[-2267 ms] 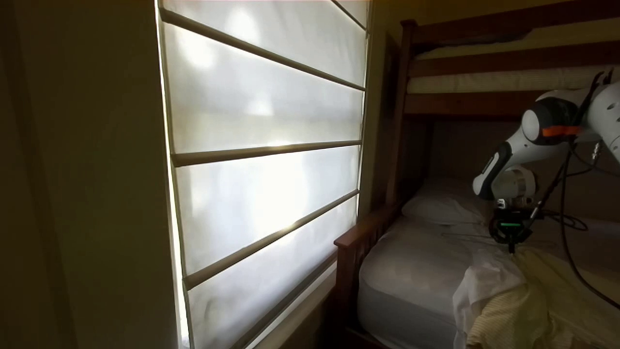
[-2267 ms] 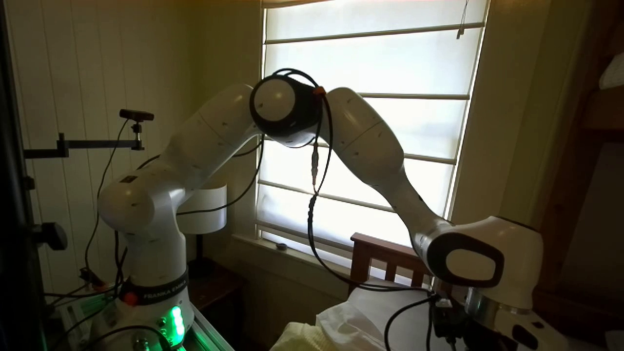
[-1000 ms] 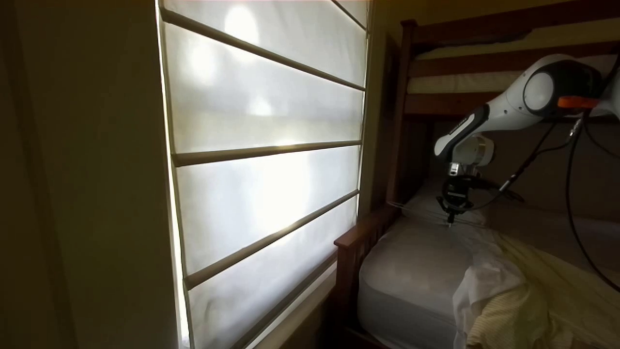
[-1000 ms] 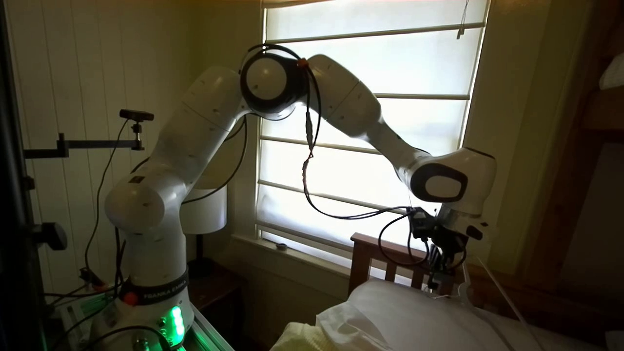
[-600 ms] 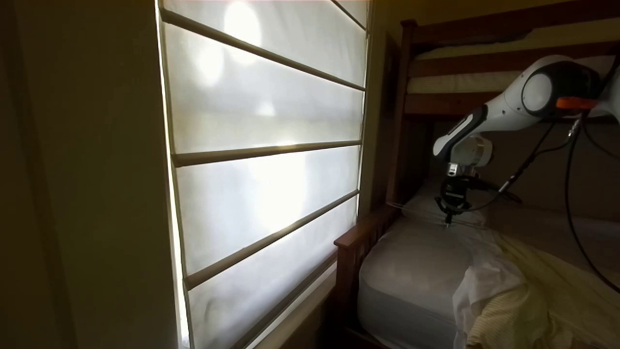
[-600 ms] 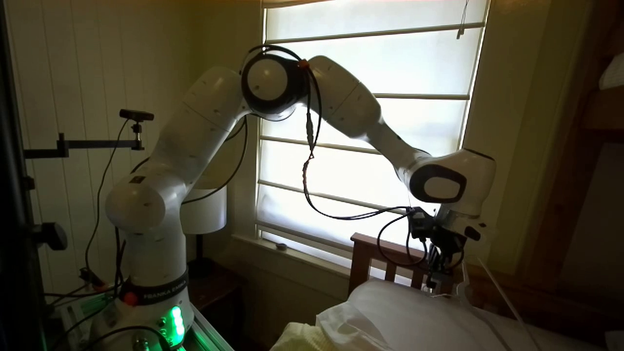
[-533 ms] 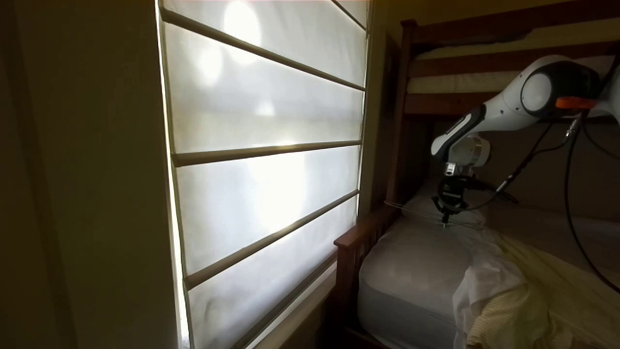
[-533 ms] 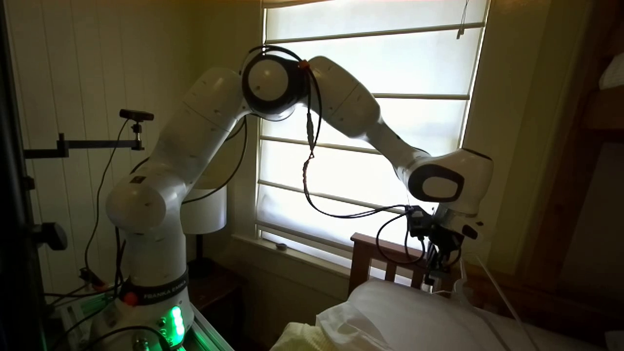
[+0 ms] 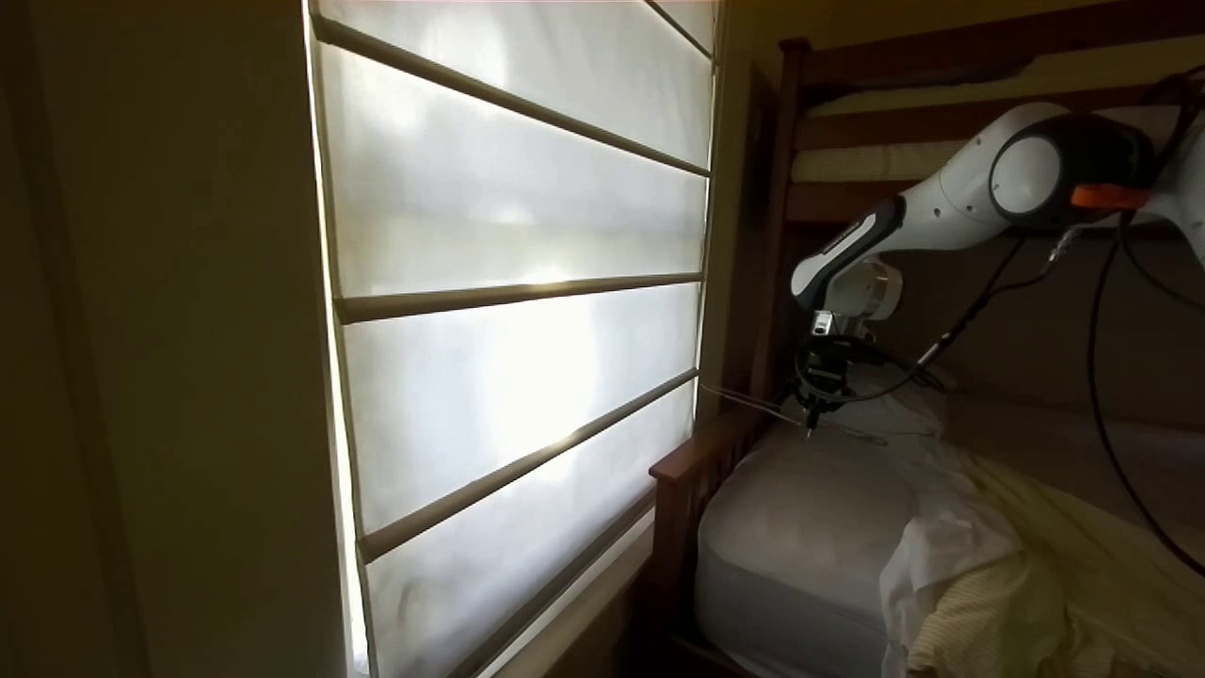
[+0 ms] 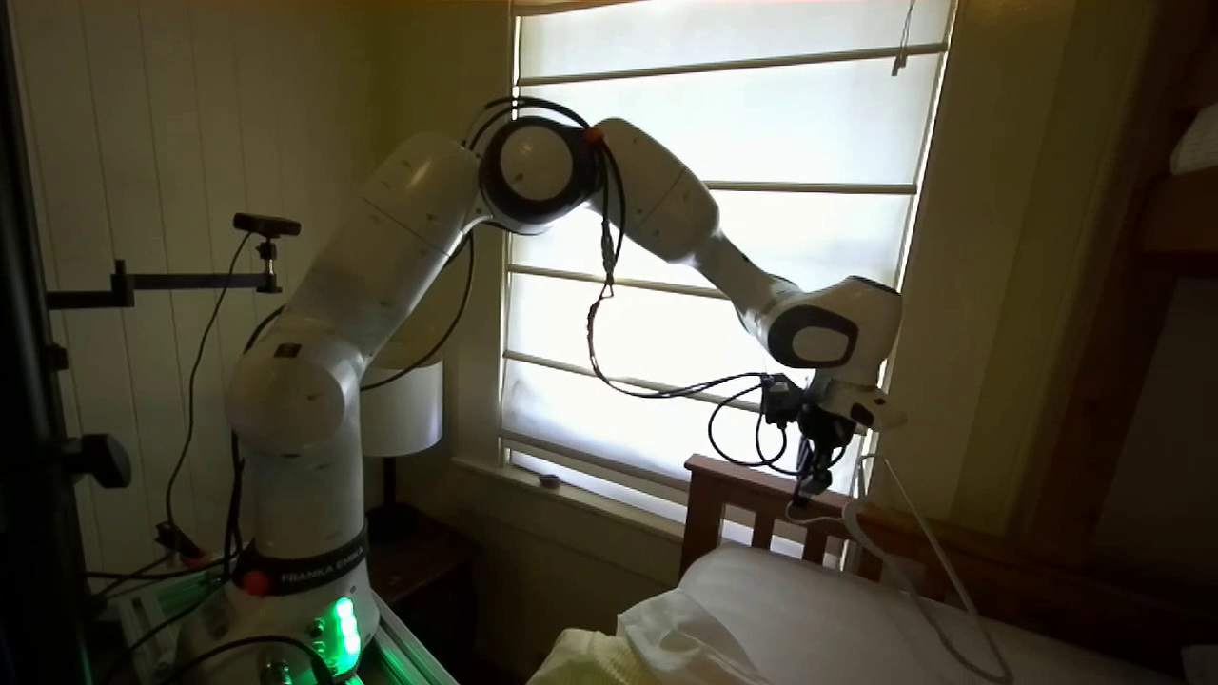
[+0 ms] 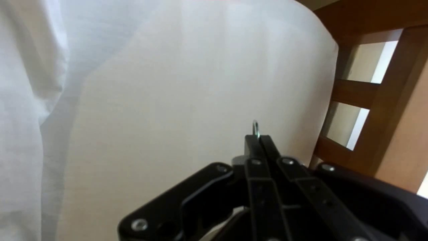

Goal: Move the coat hanger to the top end of the bed

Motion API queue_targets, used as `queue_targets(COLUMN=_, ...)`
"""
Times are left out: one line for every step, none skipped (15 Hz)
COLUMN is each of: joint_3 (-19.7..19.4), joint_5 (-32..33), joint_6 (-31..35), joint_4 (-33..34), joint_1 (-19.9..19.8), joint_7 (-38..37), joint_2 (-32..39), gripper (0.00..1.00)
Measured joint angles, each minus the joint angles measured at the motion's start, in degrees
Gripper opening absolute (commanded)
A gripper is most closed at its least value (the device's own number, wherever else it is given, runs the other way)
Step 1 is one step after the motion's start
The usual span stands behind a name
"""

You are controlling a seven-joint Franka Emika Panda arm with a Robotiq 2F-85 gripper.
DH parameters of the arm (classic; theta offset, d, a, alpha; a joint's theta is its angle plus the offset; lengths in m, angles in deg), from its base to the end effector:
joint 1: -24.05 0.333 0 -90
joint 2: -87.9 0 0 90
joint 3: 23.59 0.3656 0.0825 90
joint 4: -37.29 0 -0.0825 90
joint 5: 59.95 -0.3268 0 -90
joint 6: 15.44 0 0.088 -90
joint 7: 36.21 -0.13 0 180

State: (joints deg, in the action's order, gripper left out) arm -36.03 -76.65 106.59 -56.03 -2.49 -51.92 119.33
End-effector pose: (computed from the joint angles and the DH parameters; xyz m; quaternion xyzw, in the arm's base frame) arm 0.5381 -0.3821 0.3563 -0.8546 0.5148 0.0013 0.0672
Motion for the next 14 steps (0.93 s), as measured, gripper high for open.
queue_targets(joint_3=-0.1, joint_5=0.0, joint_6=-0.2, joint_4=0.0, joint_1=0.7, joint_7=-0.4, joint_2=0.0, gripper=0.01)
queue_targets(joint_3=-0.2, joint_5=0.0, joint_6=-0.6, joint_4=0.0, joint_1=1.3, joint_7=-0.5, joint_2=0.0, gripper=0.01)
queue_targets(joint_3=-0.2, joint_5=0.0, joint_6=-0.9, joint_4=0.0, joint_1=1.7, joint_7=-0.5, joint_2=0.0, gripper=0.28)
queue_targets(joint_3=-0.2, joint_5=0.0, joint_6=-1.2, joint_4=0.0, joint_1=1.9, joint_7=-0.5, joint_2=0.0, gripper=0.29)
queue_targets(joint_3=-0.2, joint_5=0.0, joint_6=-1.6, joint_4=0.0, joint_1=2.1, joint_7=-0.4, joint_2=0.0, gripper=0.35)
queue_targets(joint_3=0.0, joint_5=0.0, joint_6=-1.8, joint_4=0.0, joint_1=2.3, joint_7=0.1, joint_2=0.0, gripper=0.41)
queue_targets(joint_3=0.1, joint_5=0.0, joint_6=-1.8, joint_4=0.0, joint_1=2.4, joint_7=0.6, joint_2=0.0, gripper=0.49)
queue_targets(joint_3=0.1, joint_5=0.0, joint_6=-1.8, joint_4=0.0, joint_1=2.5, joint_7=1.5, joint_2=0.0, gripper=0.55)
queue_targets(joint_3=0.1, joint_5=0.0, joint_6=-1.6, joint_4=0.0, joint_1=2.5, joint_7=2.6, joint_2=-0.1, gripper=0.62)
queue_targets(joint_3=-0.2, joint_5=0.1, joint_6=-1.1, joint_4=-0.1, joint_1=2.5, joint_7=3.5, joint_2=-0.3, gripper=0.70)
queue_targets(joint_3=-0.8, joint_5=0.7, joint_6=-0.5, joint_4=-0.1, joint_1=2.5, joint_7=4.3, joint_2=-0.4, gripper=0.76)
queue_targets(joint_3=-1.6, joint_5=1.7, joint_6=0.2, joint_4=-0.2, joint_1=2.5, joint_7=4.8, joint_2=-0.4, gripper=0.84)
queue_targets(joint_3=-2.5, joint_5=3.0, joint_6=0.8, joint_4=-0.4, joint_1=2.5, joint_7=5.4, joint_2=-0.4, gripper=0.90)
queue_targets(joint_3=-3.2, joint_5=4.2, joint_6=1.4, joint_4=-0.6, joint_1=2.3, joint_7=6.6, joint_2=-0.3, gripper=0.99)
